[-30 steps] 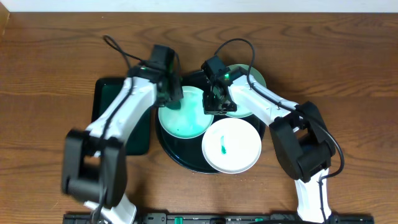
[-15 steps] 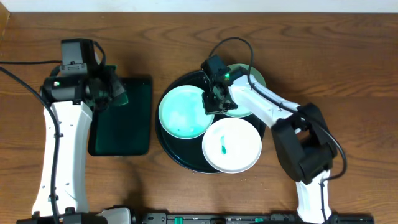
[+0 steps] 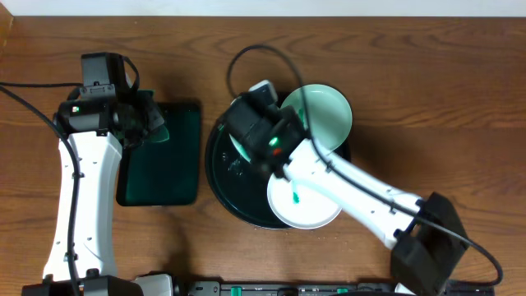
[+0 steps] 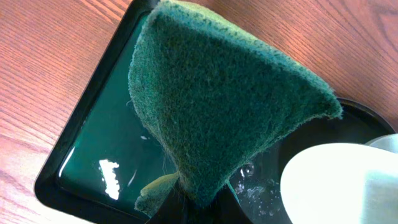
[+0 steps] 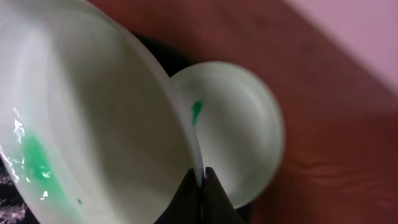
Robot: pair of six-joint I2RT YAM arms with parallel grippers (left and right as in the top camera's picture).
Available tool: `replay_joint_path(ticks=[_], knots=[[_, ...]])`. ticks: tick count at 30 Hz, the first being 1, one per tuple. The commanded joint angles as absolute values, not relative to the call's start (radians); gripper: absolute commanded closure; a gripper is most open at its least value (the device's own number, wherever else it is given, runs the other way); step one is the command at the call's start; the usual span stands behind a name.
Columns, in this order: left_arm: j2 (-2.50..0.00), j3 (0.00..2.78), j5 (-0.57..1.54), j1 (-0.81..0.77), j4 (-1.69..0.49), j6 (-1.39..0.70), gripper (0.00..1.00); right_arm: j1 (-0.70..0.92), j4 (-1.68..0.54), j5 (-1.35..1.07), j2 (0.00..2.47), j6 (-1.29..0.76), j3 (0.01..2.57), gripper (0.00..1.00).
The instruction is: Clean dirty plates on tray and stack at the side
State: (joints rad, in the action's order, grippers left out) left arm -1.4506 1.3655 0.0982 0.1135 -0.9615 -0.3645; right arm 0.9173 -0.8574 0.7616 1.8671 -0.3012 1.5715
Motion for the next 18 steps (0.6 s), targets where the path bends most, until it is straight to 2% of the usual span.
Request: replay_joint_path(ticks=[1,7,11,15,18], knots=[[-1.453,1.361,0.093,0.117,-0.957,-0.348,0.93,1.003,-0.860,1.138,1.850,-0.290,1.588,0.99],[-1.453,1.361,0.092,0.117,-0.957,-0.348,0.93,1.094,-0.854,1.370,1.850,-0.291,1.588,0.99],[-1.453,1.360,0.092,0.117,-0.957,-0.348,0.93,1.104,-0.839,1.416,1.850,-0.291,1.588,0.99],[-1.453,1.360,0.092,0.117,-0.958,-0.348,0.93,1.090,-0.838,1.279,1.850,-0.291,1.588,0.99],[-1.453,1.359,0.093,0.117,-0.962,-0.348,0.93,1.019,-0.841,0.943,1.850,-0.306,1.588,0.99]])
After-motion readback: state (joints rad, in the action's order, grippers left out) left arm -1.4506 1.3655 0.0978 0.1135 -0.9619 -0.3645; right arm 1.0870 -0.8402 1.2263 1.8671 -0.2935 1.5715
